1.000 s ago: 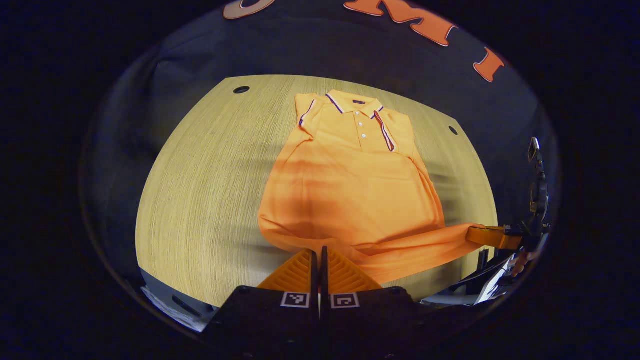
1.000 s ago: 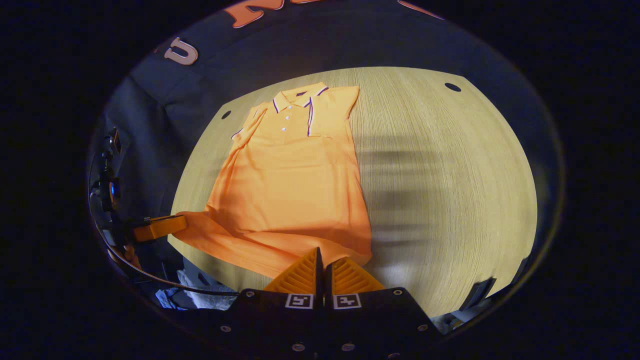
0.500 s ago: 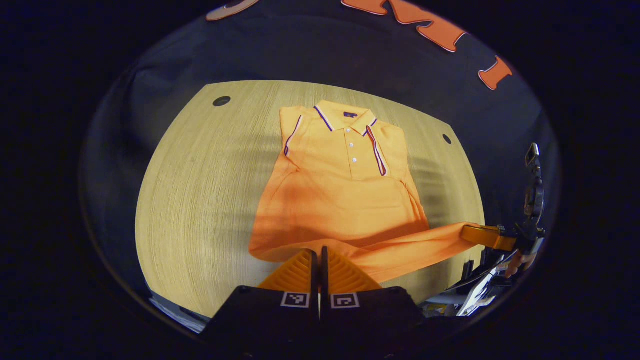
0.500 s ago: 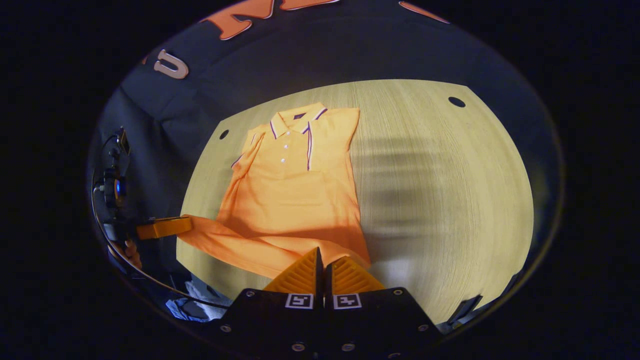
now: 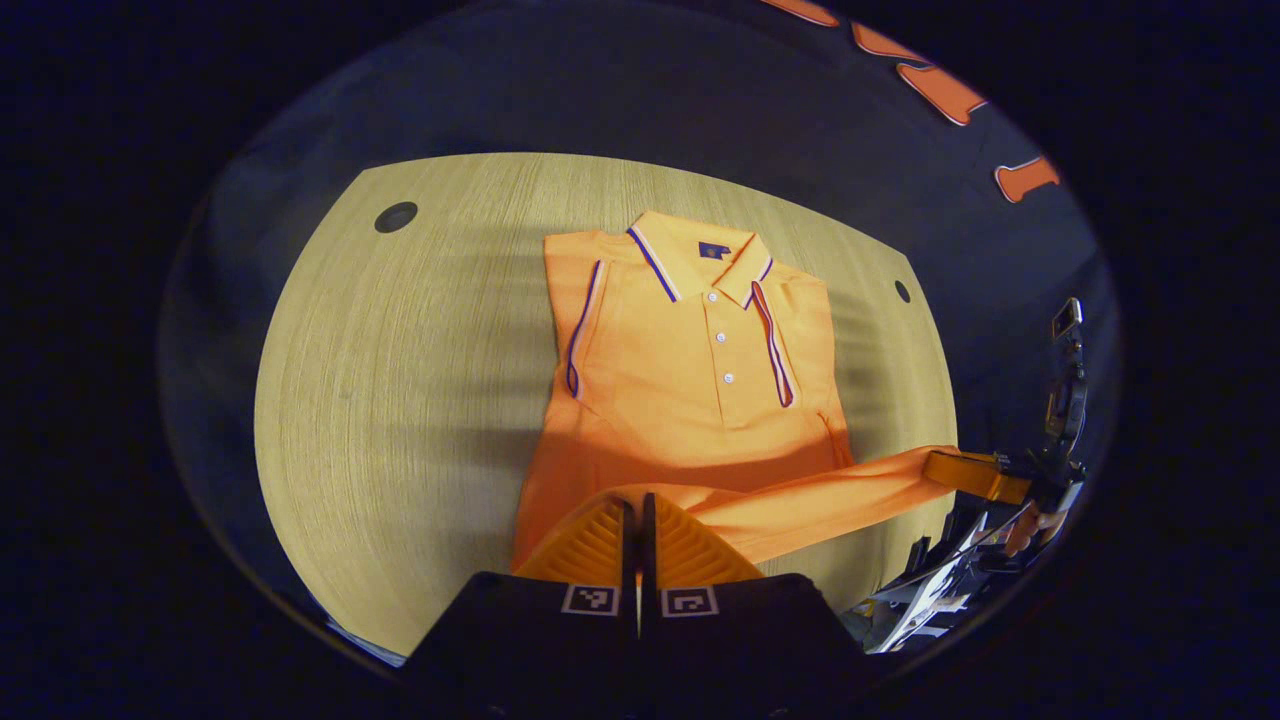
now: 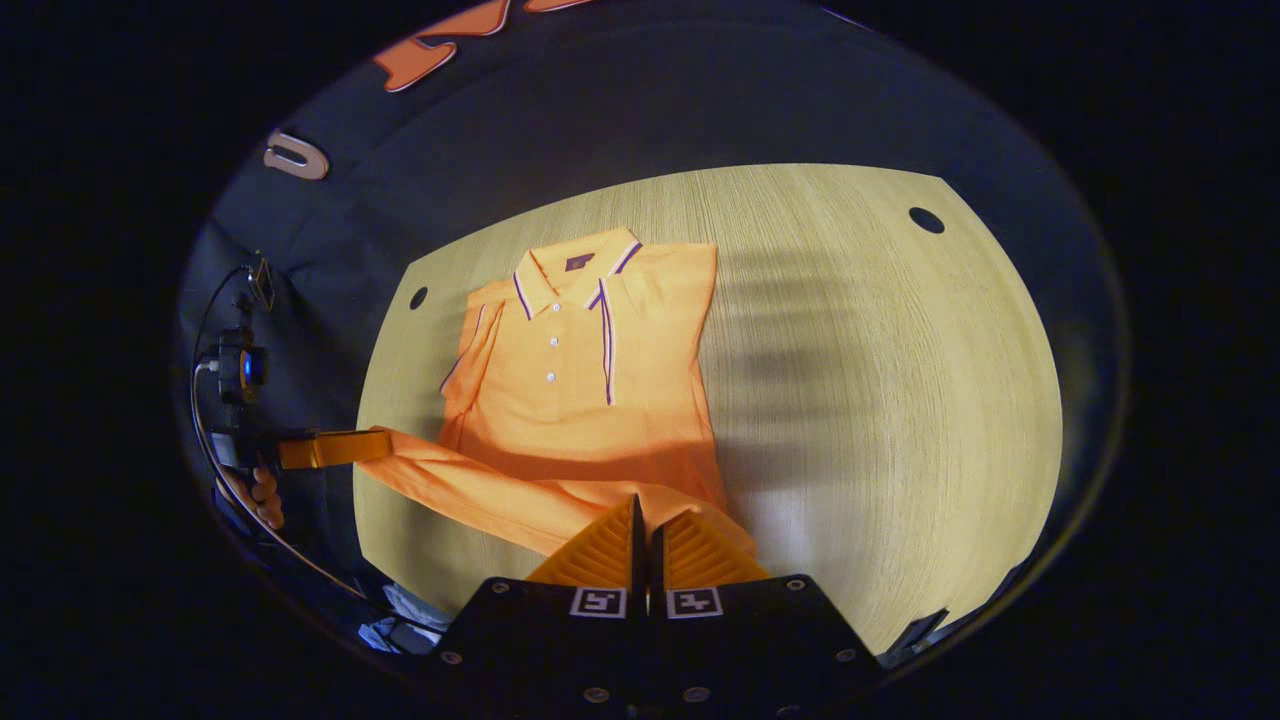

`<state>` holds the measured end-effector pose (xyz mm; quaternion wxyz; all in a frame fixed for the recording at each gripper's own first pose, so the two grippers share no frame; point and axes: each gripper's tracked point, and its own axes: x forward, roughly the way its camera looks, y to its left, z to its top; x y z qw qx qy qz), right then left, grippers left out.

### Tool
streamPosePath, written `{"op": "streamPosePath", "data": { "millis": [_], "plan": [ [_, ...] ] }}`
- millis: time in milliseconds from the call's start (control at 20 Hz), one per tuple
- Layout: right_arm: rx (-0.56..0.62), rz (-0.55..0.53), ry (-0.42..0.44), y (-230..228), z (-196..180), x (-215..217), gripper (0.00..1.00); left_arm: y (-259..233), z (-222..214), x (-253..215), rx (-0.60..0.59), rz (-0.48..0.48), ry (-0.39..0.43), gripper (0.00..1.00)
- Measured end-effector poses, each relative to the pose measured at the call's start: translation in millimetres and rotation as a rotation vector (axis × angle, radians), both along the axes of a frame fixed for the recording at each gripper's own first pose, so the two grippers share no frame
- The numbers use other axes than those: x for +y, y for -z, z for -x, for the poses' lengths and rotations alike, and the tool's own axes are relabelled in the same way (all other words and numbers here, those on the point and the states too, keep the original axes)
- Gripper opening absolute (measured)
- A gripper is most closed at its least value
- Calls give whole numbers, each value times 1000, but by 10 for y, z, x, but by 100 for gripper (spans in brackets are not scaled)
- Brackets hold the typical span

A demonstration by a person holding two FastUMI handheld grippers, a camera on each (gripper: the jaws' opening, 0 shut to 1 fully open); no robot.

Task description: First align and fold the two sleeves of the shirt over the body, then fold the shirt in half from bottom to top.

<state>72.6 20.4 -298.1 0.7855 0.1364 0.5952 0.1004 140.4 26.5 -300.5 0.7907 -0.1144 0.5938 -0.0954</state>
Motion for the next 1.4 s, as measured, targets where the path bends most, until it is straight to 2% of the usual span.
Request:
{"op": "streamPosePath", "data": {
  "millis": [450, 600, 700, 850, 950, 1000, 1050, 1100, 1150, 1200, 1250, 1300, 1350, 1400],
  "plan": [
    [16, -14, 59, 104, -1035, 60, 0, 41, -1053, 150, 16, -16, -12, 1],
    [45, -26, 91, 252, -1268, 66, 0, 64, -1321, 104, 24, -13, 26, 1],
    [65, -51, 111, 326, -1392, 81, 0, 141, -1534, 150, 1, -54, 30, 1],
    [55, -124, 226, 354, -1697, 66, 2, 126, -1830, 161, -66, -40, -45, 1],
    [24, -195, 304, 303, -1940, 74, 2, 151, -2080, 159, -166, -10, -105, 4],
    [-1, -225, 339, 247, -2055, 29, 4, 92, -2166, 185, -226, 7, -141, 11],
    [-37, -248, 367, 222, -2168, 10, 12, -14, -2291, 213, -298, 33, -180, 18],
    [-73, -269, 383, 173, -2270, -20, 17, -126, -2392, 245, -360, 54, -212, 45],
    [-96, -302, 397, 119, -2346, -18, 28, -215, -2462, 277, -406, 52, -225, 53],
    [-114, -318, 415, 83, -2405, -26, 30, -255, -2434, 334, -435, 37, -223, 66],
    [-134, -318, 420, 73, -2443, -56, 51, -293, -2442, 328, -448, 11, -210, 67],
    [-165, -302, 415, 61, -2467, -104, 39, -376, -2443, 363, -471, -6, -199, 69],
    [-202, -268, 404, 46, -2481, -157, 42, -493, -2444, 369, -493, -7, -190, 75],
    [-243, -229, 387, 8, -2486, -221, 45, -611, -2448, 354, -530, -6, -192, 92]
  ]
}}
